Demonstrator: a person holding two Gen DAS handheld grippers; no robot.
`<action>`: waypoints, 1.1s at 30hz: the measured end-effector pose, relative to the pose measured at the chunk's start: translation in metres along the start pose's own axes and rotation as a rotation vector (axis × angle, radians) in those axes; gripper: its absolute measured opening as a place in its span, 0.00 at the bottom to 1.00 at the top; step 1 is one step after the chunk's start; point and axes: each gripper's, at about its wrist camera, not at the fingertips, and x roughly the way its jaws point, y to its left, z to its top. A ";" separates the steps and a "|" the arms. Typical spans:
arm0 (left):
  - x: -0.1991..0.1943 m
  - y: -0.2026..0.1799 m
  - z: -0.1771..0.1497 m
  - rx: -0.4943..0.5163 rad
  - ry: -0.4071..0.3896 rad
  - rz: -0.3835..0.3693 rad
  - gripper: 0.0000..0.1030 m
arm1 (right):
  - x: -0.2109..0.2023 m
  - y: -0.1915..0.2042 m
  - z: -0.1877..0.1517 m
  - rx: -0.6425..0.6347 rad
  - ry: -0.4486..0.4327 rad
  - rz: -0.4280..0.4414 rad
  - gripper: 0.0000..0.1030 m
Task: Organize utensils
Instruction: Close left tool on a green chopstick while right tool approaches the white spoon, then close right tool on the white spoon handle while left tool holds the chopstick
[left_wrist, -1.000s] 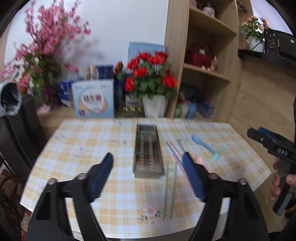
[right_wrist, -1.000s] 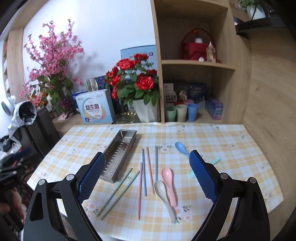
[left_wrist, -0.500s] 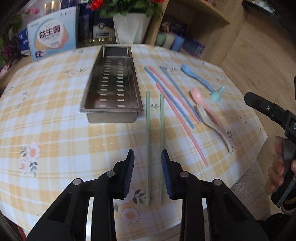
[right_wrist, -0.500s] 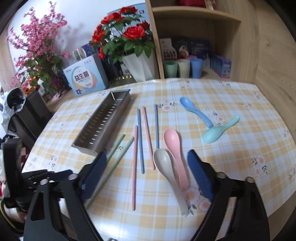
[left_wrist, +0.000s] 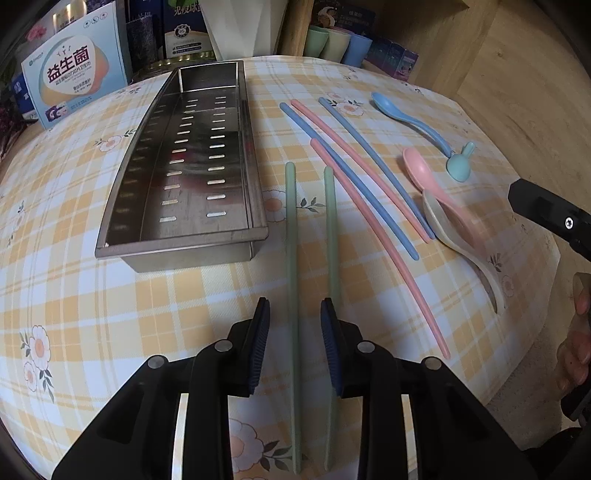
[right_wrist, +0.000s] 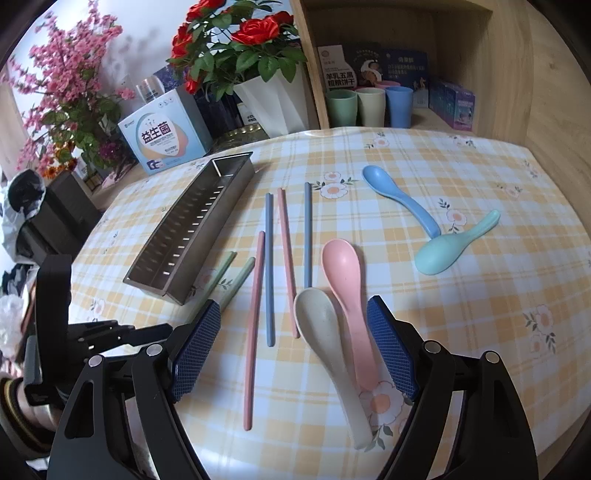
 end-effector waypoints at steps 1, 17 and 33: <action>0.002 0.000 0.002 0.001 -0.002 0.014 0.19 | 0.002 -0.002 0.000 0.005 0.004 0.003 0.76; -0.004 0.001 -0.013 -0.055 0.001 0.018 0.05 | 0.012 -0.020 -0.030 -0.018 0.125 0.064 0.27; -0.006 0.007 -0.018 -0.072 -0.019 -0.004 0.06 | 0.038 -0.019 -0.039 -0.103 0.217 -0.061 0.25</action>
